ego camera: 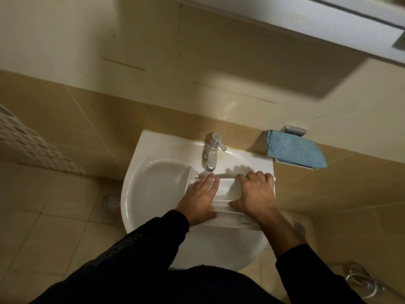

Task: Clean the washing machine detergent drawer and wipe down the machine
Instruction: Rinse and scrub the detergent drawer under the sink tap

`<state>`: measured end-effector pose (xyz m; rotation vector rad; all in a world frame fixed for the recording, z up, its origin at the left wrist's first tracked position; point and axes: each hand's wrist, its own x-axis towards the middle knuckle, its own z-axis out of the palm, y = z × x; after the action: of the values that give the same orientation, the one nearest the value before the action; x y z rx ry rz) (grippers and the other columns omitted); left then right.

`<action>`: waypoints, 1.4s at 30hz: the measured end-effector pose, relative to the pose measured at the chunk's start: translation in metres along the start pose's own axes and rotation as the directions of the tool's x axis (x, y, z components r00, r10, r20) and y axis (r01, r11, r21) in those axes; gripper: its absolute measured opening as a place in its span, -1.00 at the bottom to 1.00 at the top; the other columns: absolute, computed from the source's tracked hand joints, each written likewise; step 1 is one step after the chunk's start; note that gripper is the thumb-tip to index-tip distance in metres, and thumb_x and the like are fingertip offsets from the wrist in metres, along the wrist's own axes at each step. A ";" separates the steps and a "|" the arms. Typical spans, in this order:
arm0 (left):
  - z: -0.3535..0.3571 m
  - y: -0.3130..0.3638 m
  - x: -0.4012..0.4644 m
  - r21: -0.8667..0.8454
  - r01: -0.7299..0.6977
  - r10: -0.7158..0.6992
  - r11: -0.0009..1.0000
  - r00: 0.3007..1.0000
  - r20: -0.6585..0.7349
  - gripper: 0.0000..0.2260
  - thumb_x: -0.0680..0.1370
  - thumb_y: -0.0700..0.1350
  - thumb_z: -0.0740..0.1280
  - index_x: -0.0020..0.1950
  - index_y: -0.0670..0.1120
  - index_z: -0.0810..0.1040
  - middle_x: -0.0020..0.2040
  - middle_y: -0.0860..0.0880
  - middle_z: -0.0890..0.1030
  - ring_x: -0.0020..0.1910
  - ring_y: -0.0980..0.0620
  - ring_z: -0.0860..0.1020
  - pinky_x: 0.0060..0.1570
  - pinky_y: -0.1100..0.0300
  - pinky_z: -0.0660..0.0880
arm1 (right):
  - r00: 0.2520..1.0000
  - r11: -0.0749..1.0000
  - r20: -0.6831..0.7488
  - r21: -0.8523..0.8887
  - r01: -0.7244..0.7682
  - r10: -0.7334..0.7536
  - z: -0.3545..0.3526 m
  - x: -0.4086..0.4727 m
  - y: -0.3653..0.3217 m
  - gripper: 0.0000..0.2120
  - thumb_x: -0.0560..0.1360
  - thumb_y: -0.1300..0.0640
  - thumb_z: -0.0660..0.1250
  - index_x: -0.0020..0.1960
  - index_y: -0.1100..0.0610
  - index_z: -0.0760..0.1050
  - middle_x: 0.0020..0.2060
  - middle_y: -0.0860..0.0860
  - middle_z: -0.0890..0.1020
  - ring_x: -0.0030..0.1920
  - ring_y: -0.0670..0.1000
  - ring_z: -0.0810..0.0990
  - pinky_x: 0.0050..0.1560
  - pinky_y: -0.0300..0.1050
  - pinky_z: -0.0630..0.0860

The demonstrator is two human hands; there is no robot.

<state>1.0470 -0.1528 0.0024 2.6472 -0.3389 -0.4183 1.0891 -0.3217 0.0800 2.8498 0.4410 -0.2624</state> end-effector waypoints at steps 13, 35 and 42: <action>-0.001 0.007 -0.016 -0.039 0.027 -0.026 0.999 0.999 0.042 -0.18 0.49 -0.03 0.42 0.60 -0.16 0.01 0.61 -0.21 -0.06 0.59 -0.14 -0.08 0.51 0.15 -0.11 | 0.966 0.972 0.104 -0.019 -0.235 0.235 -0.012 -0.038 -0.021 -0.37 0.32 -0.33 0.35 0.24 0.03 0.38 0.12 0.01 0.56 0.15 0.07 0.50 0.12 0.04 0.31; -0.025 -0.014 0.000 0.046 -0.084 0.071 0.995 0.972 0.225 -0.15 0.46 -0.04 0.32 0.60 -0.15 -0.11 0.62 -0.10 -0.12 0.59 -0.02 -0.10 0.55 0.13 -0.05 | 0.907 0.913 0.272 0.167 -0.372 0.320 -0.015 -0.047 -0.036 -0.27 0.28 -0.43 0.38 0.23 0.04 0.36 0.07 -0.02 0.58 0.06 0.06 0.58 -0.03 -0.06 0.48; -0.017 0.003 -0.002 0.135 0.163 -0.179 0.977 0.978 0.109 -0.66 0.48 -0.06 0.30 0.21 -0.17 0.51 0.25 -0.14 0.51 0.28 -0.10 0.47 0.21 0.08 0.47 | 0.883 0.886 0.310 0.194 -0.422 0.353 -0.011 -0.046 -0.031 -0.24 0.26 -0.45 0.38 0.25 0.04 0.35 0.09 -0.01 0.58 0.09 0.07 0.59 0.02 -0.03 0.52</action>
<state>1.0506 -0.1484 0.0183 2.7920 -0.1790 -0.6341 1.0375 -0.3024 0.0937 3.0000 -0.2447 -0.6551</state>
